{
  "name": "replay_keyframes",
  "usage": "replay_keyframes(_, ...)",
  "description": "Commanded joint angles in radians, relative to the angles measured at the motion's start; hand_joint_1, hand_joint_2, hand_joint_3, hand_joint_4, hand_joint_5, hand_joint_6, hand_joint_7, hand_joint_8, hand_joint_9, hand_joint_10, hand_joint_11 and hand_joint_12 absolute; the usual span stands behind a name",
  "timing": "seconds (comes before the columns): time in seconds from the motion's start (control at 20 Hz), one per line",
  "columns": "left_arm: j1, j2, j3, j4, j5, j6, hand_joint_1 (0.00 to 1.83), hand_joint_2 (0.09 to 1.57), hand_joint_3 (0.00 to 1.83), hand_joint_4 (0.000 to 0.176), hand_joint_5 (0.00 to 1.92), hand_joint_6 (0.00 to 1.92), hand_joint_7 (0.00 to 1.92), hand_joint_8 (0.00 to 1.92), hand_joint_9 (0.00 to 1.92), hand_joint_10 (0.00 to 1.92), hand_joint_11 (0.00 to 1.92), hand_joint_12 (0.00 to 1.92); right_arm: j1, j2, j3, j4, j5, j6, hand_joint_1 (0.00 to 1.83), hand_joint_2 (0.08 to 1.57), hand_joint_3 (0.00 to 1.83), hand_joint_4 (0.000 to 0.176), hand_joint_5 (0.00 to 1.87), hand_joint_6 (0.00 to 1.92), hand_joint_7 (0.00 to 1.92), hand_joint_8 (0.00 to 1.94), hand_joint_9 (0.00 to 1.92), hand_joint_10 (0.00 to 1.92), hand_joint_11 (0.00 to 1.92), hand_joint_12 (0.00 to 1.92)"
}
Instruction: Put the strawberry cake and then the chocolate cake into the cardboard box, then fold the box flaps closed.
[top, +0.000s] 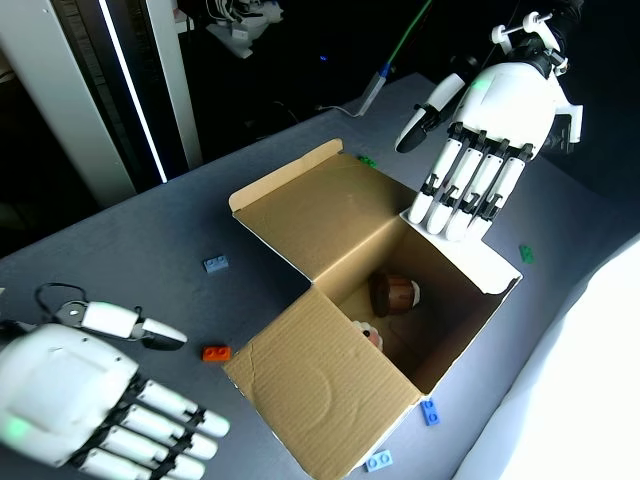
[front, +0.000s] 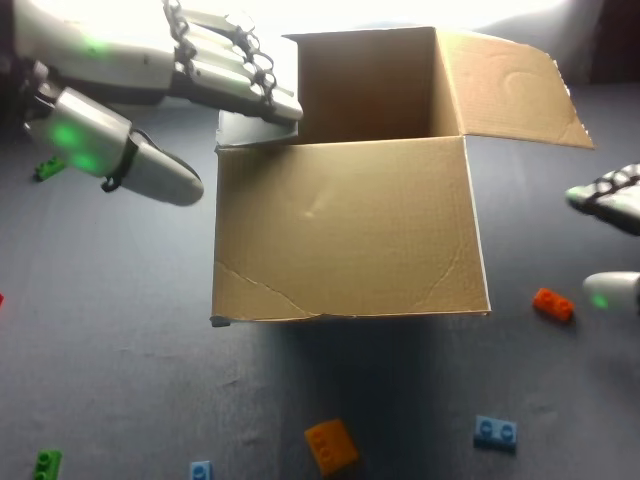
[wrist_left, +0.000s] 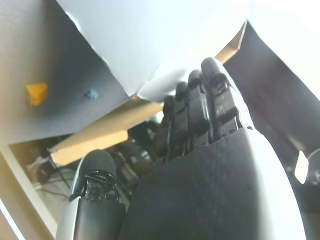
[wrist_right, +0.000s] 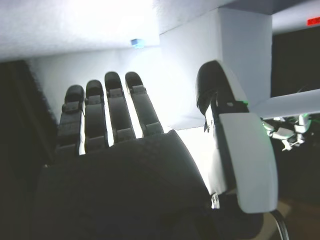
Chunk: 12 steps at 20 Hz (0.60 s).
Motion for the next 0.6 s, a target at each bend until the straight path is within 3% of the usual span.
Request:
replay_keyframes(0.0, -0.004, 0.006, -0.003, -0.084, 0.006, 0.002, 0.0, 1.28, 0.0, 0.0, 0.12, 0.0, 0.17, 0.0, 0.17, 0.0, 0.0, 0.6, 0.022, 0.009, 0.009, -0.003, 0.121, -0.005, 0.0, 1.26, 0.0, 0.0, 0.04, 0.0, 0.06, 0.01, 0.02, 0.01, 0.0, 0.0)
replay_keyframes(0.25, 0.035, 0.006, -0.034, -0.067, 0.021, 0.005, 0.0, 1.28, 0.0, 0.0, 0.11, 0.0, 0.16, 0.0, 0.17, 0.0, 0.0, 0.61, 0.135, -0.001, 0.003, -0.019, 0.119, -0.005, 0.0, 1.26, 0.0, 0.0, 0.04, 0.0, 0.06, 0.0, 0.01, 0.0, 0.0, 0.0)
replay_keyframes(0.35, 0.056, 0.006, -0.039, -0.058, 0.025, 0.005, 0.0, 1.28, 0.0, 0.0, 0.12, 0.0, 0.16, 0.0, 0.19, 0.0, 0.0, 0.67, 0.18, 0.022, -0.018, -0.02, 0.118, -0.005, 0.0, 1.26, 0.0, 0.0, 0.06, 0.01, 0.07, 0.01, 0.03, 0.01, 0.0, 0.0)
replay_keyframes(0.55, 0.088, 0.005, -0.047, -0.039, 0.026, 0.005, 0.0, 1.28, 0.0, 0.0, 0.1, 0.0, 0.15, 0.0, 0.17, 0.0, 0.0, 0.59, 0.284, 0.072, -0.082, -0.052, 0.121, -0.004, 0.0, 1.27, 0.0, 0.0, 0.03, 0.0, 0.06, 0.0, 0.0, 0.0, 0.0, 0.0)
